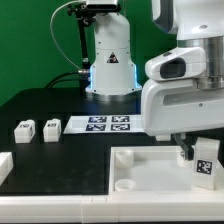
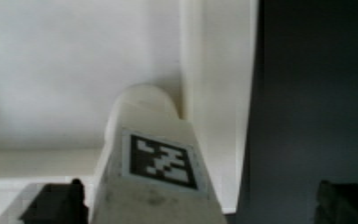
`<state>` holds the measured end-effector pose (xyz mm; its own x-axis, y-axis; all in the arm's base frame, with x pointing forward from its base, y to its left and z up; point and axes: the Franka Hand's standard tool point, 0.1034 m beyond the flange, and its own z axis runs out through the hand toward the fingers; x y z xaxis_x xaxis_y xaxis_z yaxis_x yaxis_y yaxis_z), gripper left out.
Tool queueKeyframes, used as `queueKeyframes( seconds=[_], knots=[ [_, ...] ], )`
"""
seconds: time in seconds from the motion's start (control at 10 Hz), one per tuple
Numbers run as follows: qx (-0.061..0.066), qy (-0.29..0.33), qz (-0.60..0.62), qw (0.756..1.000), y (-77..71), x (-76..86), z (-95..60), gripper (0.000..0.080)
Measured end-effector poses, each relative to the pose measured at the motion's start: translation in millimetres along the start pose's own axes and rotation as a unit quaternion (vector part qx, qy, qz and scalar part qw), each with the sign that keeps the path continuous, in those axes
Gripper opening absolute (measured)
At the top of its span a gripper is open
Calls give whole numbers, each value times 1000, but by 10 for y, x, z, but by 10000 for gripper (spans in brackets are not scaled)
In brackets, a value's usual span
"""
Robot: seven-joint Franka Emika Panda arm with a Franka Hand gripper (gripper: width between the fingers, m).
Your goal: Assemble one leg
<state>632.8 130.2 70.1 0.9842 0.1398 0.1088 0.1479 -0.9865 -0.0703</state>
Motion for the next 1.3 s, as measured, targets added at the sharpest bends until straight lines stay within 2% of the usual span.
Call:
queueKeyframes(
  seconds=[0.3, 0.6, 0.8, 0.9, 1.0, 1.1, 1.3],
  knots=[
    [-5, 1, -157, 988, 314, -39, 20, 649],
    [-7, -1, -279, 960, 353, -41, 20, 649],
    [-6, -2, -247, 969, 340, -48, 24, 383],
    [1, -6, -193, 981, 287, -75, 38, 383],
    [5, -14, -142, 990, 246, -111, 53, 198],
    [6, -24, -91, 996, 239, -156, 69, 50],
    [6, -33, -10, 999, 219, -194, 84, 20]
  ],
)
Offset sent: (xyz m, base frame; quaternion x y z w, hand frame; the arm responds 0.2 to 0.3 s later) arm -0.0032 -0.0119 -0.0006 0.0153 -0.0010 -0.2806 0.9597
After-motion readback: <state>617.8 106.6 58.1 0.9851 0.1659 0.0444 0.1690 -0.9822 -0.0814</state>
